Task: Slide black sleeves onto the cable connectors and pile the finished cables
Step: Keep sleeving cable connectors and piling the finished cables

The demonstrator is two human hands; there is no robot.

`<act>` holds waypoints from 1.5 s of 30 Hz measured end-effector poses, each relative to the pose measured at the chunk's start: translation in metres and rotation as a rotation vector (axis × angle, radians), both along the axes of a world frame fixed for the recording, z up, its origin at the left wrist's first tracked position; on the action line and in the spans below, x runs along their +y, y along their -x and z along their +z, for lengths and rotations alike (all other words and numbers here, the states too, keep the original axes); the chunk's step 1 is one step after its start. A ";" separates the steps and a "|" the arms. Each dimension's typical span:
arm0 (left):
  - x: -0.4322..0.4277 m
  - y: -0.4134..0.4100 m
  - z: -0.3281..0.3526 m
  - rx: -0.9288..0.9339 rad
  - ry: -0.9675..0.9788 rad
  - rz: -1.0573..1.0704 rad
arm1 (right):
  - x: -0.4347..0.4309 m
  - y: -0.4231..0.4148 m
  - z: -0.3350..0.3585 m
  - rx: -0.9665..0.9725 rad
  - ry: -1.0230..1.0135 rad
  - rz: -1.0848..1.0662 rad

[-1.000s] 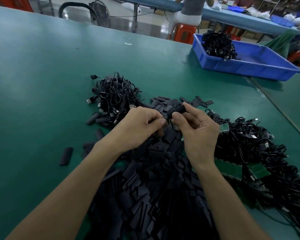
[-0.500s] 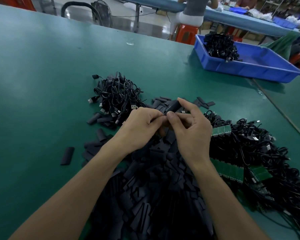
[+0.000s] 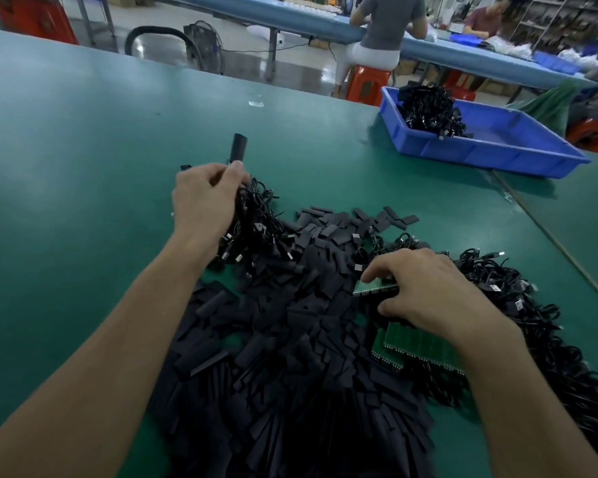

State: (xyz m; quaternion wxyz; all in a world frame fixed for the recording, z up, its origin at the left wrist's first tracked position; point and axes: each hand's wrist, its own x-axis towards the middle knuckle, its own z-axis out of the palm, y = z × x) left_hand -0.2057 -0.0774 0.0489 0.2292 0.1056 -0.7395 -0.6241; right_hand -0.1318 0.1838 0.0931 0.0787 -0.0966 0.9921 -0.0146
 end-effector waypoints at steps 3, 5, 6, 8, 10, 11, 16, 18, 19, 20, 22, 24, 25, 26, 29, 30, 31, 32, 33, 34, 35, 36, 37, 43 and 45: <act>-0.017 0.038 0.005 -0.052 -0.018 0.091 | 0.001 -0.001 -0.006 0.154 0.021 0.011; -0.027 0.059 0.003 -0.107 -0.018 0.122 | 0.004 -0.001 -0.009 0.214 0.075 0.007; -0.031 0.067 0.001 -0.133 0.010 0.138 | 0.005 0.000 -0.010 0.230 0.093 0.007; -0.035 0.079 -0.004 -0.200 0.156 0.176 | 0.007 0.004 -0.010 0.269 0.116 0.014; -0.037 0.086 -0.010 -0.280 0.264 0.202 | 0.011 0.008 -0.010 0.295 0.121 0.031; -0.037 0.087 -0.012 -0.312 0.265 0.219 | 0.013 0.010 -0.010 0.300 0.122 0.042; -0.022 0.074 -0.004 -0.172 0.251 0.336 | 0.019 0.016 -0.012 0.307 0.191 0.084; -0.003 0.056 0.004 -0.014 0.338 0.342 | 0.020 0.020 -0.015 0.320 0.209 0.082; 0.009 0.044 0.007 0.072 0.364 0.291 | 0.021 0.022 -0.016 0.323 0.224 0.079; 0.022 0.032 0.010 0.152 0.378 0.186 | 0.022 0.025 -0.017 0.320 0.246 0.072; 0.047 0.009 0.009 0.247 0.385 -0.125 | 0.024 0.029 -0.019 0.303 0.299 0.051; 0.069 -0.007 -0.001 0.211 0.381 -0.431 | 0.026 0.032 -0.019 0.284 0.365 0.037; 0.077 -0.012 -0.006 0.165 0.367 -0.545 | 0.026 0.032 -0.018 0.272 0.413 0.032; 0.084 -0.014 -0.013 0.115 0.340 -0.633 | 0.027 0.032 -0.018 0.256 0.472 0.030; 0.100 -0.017 -0.032 0.028 0.230 -0.728 | 0.028 0.031 -0.016 0.213 0.579 0.015; 0.103 -0.018 -0.036 0.018 0.164 -0.726 | 0.029 0.031 -0.016 0.203 0.587 0.019; 0.104 -0.019 -0.039 0.004 0.085 -0.720 | 0.030 0.030 -0.016 0.198 0.577 0.030; 0.105 -0.021 -0.042 -0.014 0.007 -0.715 | 0.029 0.030 -0.015 0.199 0.557 0.048; 0.105 -0.023 -0.044 -0.035 -0.061 -0.715 | 0.027 0.029 -0.013 0.201 0.526 0.065; 0.104 -0.024 -0.045 -0.052 -0.121 -0.724 | 0.025 0.029 -0.011 0.198 0.499 0.085; 0.104 -0.025 -0.045 -0.060 -0.169 -0.740 | 0.023 0.029 -0.010 0.200 0.476 0.099; 0.103 -0.026 -0.045 -0.061 -0.197 -0.757 | 0.021 0.029 -0.009 0.202 0.468 0.105; 0.101 -0.026 -0.044 -0.062 -0.207 -0.772 | 0.020 0.029 -0.010 0.203 0.474 0.107; 0.097 -0.024 -0.040 -0.106 -0.208 -0.851 | 0.022 0.033 -0.011 0.137 0.476 0.129; 0.097 -0.023 -0.039 -0.115 -0.249 -0.886 | 0.022 0.036 -0.011 0.115 0.481 0.145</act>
